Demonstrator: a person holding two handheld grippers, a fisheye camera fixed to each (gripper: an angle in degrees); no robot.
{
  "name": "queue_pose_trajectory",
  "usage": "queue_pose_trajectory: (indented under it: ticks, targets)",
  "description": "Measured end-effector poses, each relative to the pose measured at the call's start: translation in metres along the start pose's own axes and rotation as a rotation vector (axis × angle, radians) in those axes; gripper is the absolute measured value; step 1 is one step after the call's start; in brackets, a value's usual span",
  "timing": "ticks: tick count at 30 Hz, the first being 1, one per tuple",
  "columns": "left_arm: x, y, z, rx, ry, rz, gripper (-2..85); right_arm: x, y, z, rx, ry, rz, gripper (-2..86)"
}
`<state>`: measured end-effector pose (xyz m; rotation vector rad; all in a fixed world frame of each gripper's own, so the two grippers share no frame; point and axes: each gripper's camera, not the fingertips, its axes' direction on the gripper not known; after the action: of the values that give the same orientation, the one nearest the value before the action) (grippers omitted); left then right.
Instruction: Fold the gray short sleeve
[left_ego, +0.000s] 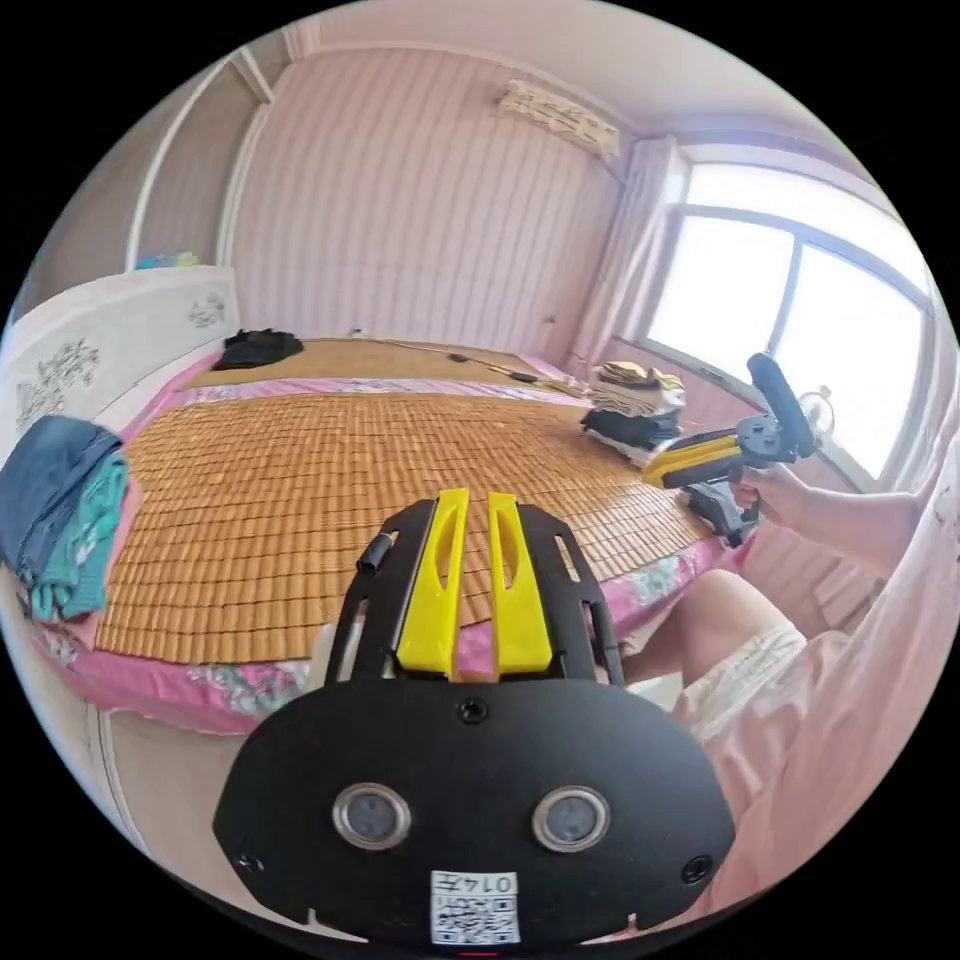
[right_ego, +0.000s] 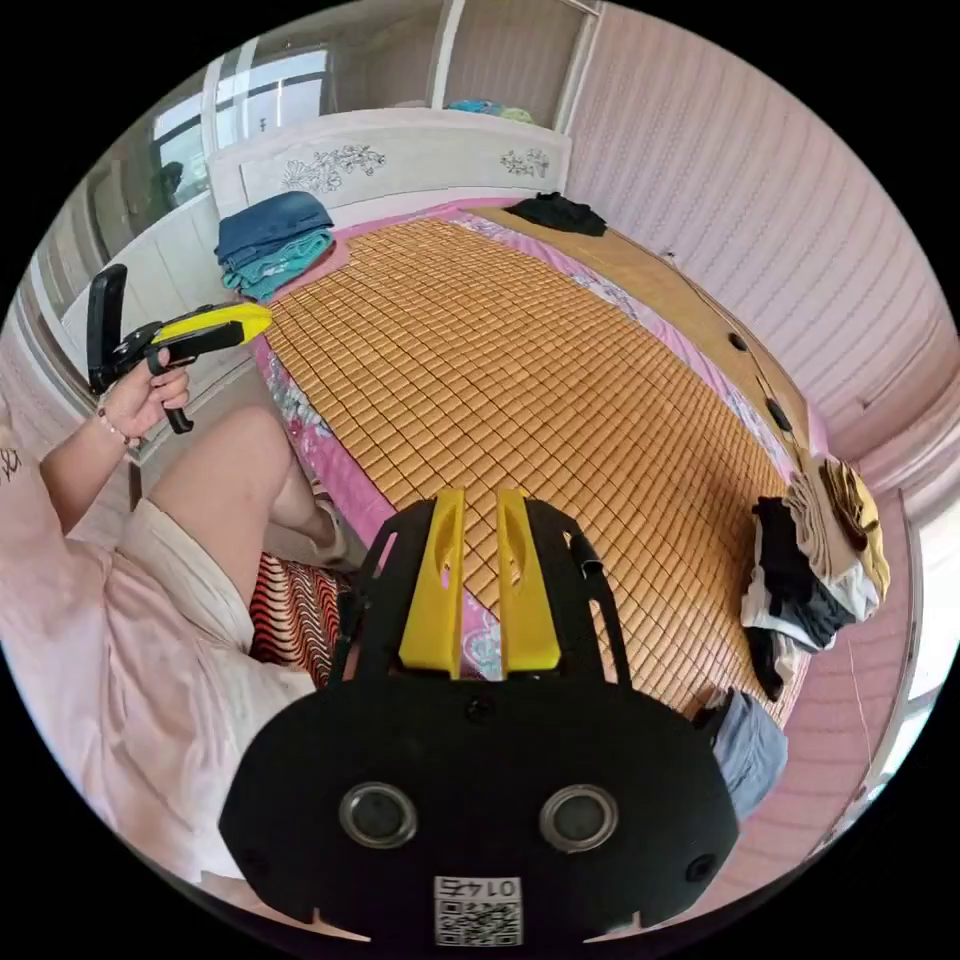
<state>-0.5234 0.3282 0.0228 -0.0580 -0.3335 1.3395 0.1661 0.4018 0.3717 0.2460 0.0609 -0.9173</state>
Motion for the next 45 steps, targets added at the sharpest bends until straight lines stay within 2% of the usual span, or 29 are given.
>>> queue_pose_trajectory:
  ticks: [4, 10, 15, 20, 24, 27, 34, 37, 42, 45]
  targets:
    - [0.119, -0.069, 0.087, -0.065, 0.229, 0.21, 5.2, 0.067, 0.128, -0.038, -0.018, 0.163, 0.29, 7.0]
    - [0.264, -0.155, 0.208, -0.199, 0.431, 0.452, 5.9, 0.146, 0.257, -0.064, -0.061, 0.29, 0.604, 8.1]
    - [0.362, -0.211, 0.314, -0.339, 0.528, 0.556, 7.2, 0.204, 0.295, -0.053, -0.087, 0.267, 0.645, 9.8]
    - [0.441, -0.263, 0.408, -0.444, 0.545, 0.572, 8.7, 0.277, 0.281, -0.039, -0.061, 0.27, 0.589, 10.3]
    - [0.484, -0.303, 0.47, -0.493, 0.54, 0.538, 8.8, 0.338, 0.265, 0.009, -0.172, 0.185, 0.538, 10.8]
    - [0.502, -0.327, 0.505, -0.525, 0.525, 0.531, 8.9, 0.366, 0.282, 0.05, -0.341, 0.152, 0.524, 6.4]
    - [0.524, -0.387, 0.575, -0.546, 0.546, 0.446, 9.8, 0.387, 0.386, -0.049, 0.05, 0.057, 0.696, 2.3]
    - [0.541, -0.409, 0.591, -0.521, 0.607, 0.475, 10.0, 0.386, 0.443, -0.082, 0.149, 0.016, 0.777, 1.6]
    - [0.574, -0.423, 0.608, -0.553, 0.686, 0.578, 11.2, 0.383, 0.523, -0.106, 0.185, 0.038, 0.936, 1.3]
    - [0.582, -0.428, 0.61, -0.546, 0.642, 0.612, 12.1, 0.384, 0.559, -0.103, 0.158, 0.013, 1.011, 1.8]
